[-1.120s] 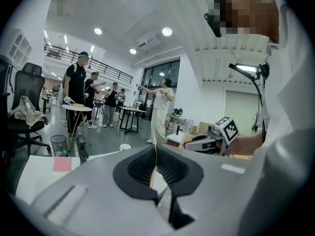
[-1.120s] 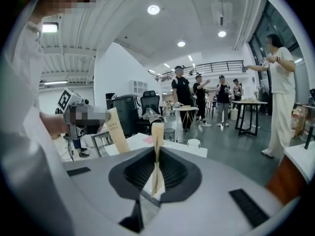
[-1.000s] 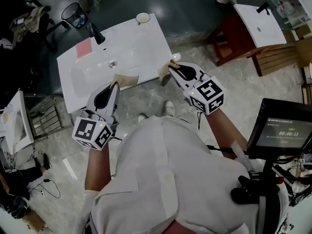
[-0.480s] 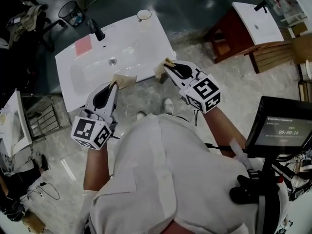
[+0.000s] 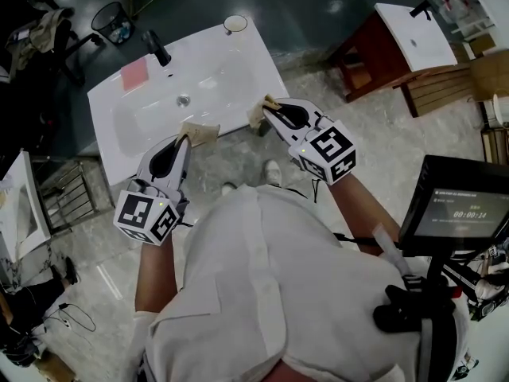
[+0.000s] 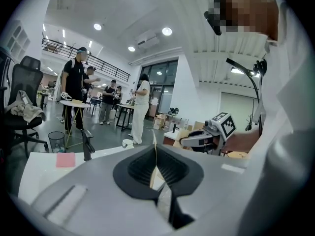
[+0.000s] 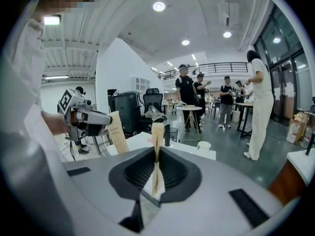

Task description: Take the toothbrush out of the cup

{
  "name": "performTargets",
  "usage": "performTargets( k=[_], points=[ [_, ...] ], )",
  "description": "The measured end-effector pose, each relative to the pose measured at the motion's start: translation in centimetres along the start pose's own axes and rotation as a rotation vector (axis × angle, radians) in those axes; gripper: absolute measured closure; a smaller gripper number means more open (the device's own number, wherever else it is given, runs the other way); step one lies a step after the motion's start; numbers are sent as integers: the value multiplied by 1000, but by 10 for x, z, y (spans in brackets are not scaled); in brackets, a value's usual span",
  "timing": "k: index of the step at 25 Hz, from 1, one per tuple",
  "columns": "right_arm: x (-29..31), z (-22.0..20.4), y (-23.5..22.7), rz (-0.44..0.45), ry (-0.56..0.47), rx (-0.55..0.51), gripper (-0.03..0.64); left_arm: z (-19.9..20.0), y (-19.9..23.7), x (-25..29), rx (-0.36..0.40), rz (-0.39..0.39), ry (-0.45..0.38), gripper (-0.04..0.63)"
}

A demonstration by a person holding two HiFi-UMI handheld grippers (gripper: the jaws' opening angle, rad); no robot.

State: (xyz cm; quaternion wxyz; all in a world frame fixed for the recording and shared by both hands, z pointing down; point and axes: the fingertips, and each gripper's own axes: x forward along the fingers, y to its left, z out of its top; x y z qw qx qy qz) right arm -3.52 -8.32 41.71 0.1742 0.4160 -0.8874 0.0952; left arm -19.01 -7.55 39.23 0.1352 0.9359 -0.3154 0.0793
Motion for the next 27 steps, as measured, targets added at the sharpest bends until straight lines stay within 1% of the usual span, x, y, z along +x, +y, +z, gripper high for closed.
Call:
performTargets(
  k=[4, 15, 21, 27],
  points=[
    [11, 6, 12, 0, 7, -11, 589, 0, 13, -12, -2, 2, -7, 588],
    [13, 5, 16, -3, 4, -28, 591, -5, 14, -17, -4, 5, -22, 588],
    [19, 0, 46, -19, 15, -25, 591, -14, 23, -45, -16, -4, -34, 588],
    [15, -2, 39, -59, 12, -7, 591, -14, 27, -39, -20, -25, -39, 588]
  ],
)
